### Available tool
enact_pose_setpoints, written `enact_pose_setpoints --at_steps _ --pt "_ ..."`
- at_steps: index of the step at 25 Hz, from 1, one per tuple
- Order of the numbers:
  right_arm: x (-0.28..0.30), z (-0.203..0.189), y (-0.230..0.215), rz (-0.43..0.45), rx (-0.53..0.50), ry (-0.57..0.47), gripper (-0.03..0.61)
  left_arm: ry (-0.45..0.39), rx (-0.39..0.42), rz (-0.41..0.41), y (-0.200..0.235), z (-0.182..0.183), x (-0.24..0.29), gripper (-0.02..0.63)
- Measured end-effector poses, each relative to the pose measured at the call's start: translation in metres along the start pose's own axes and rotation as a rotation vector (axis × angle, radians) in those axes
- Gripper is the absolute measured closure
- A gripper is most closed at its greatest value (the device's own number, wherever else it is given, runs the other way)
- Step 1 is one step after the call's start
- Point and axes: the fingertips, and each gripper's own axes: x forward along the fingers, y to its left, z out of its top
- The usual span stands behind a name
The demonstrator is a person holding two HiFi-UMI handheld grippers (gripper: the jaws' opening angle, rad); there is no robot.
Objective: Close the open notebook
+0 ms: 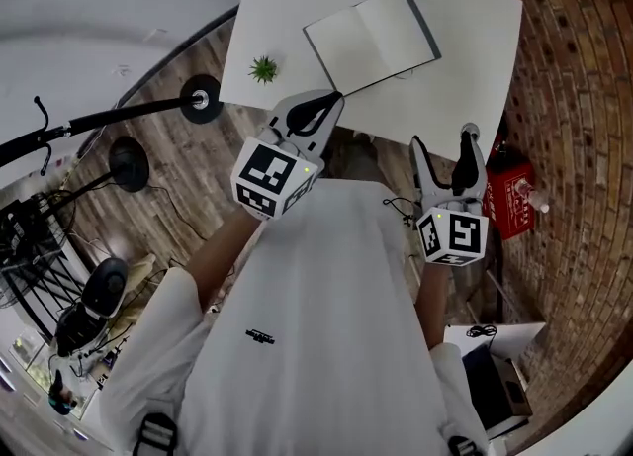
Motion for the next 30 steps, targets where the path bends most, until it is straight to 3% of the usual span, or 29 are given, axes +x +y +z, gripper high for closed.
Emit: enact_pose_setpoints --at_steps 11,17,25,30 --pt "0.031 -0.010 -0.019 0.083 0.041 0.023 0.202 0.080 -0.019 0.092 0.012 -0.024 0.020 0.604" --pt "0.052 -0.022 -0.030 0.107 0.086 0.039 0.202 0.140 -0.035 0.096 0.021 -0.040 0.053 0.604" --pt "0.090 -0.054 -0.039 0.137 0.089 0.114 0.202 0.222 -0.058 0.122 0.038 -0.073 0.097 0.604" --pt "0.108 -0.081 -0.052 0.134 0.156 0.154 0.202 0.280 -0.076 0.141 0.049 -0.100 0.117 0.604"
